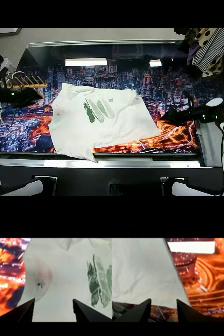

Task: Fold the clothes and pants, and hang the long-sleeved shirts on hangers.

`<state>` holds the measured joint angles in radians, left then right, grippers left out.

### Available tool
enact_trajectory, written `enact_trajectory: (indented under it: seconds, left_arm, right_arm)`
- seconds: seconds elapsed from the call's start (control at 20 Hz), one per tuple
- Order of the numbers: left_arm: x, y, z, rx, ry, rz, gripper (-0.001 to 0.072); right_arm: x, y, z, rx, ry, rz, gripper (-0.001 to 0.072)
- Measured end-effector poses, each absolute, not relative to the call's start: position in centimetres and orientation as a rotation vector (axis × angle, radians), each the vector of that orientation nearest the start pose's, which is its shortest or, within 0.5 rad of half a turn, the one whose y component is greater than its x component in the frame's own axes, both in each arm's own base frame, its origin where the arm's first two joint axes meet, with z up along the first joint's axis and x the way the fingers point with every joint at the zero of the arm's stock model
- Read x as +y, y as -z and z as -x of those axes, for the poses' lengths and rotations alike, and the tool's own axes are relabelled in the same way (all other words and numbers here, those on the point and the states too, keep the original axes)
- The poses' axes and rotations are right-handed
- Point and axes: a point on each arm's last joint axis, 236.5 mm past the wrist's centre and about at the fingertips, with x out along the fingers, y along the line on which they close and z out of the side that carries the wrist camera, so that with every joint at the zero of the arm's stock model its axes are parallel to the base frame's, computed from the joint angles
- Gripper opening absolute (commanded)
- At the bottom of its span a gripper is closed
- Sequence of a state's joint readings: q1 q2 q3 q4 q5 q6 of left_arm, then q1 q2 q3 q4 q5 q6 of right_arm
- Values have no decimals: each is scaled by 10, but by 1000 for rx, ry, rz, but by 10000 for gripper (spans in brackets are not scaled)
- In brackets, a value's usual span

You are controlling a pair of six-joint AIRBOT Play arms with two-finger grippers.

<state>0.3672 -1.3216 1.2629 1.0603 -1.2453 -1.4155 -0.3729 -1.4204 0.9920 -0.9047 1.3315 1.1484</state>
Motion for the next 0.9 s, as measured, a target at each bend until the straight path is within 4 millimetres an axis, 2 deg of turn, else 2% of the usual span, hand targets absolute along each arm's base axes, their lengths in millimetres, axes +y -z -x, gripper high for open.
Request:
enact_trajectory:
  seconds: [0.15,0.25,0.5,0.75,0.9]
  left_arm:
    - [40,-40,-363,1167,45,591,544]
    - [39,-33,-346,1179,30,613,544]
    - [37,-24,-330,1194,24,625,545]
    - [36,-18,-321,1211,25,630,546]
    - [37,-2,-304,1243,4,662,546]
  right_arm:
    - [16,65,-320,1439,-338,-628,378]
    - [12,73,-319,1430,-315,-623,378]
    - [19,97,-307,1486,-318,-689,378]
    - [39,106,-295,1505,-366,-779,376]
    - [44,113,-289,1508,-363,-809,263]
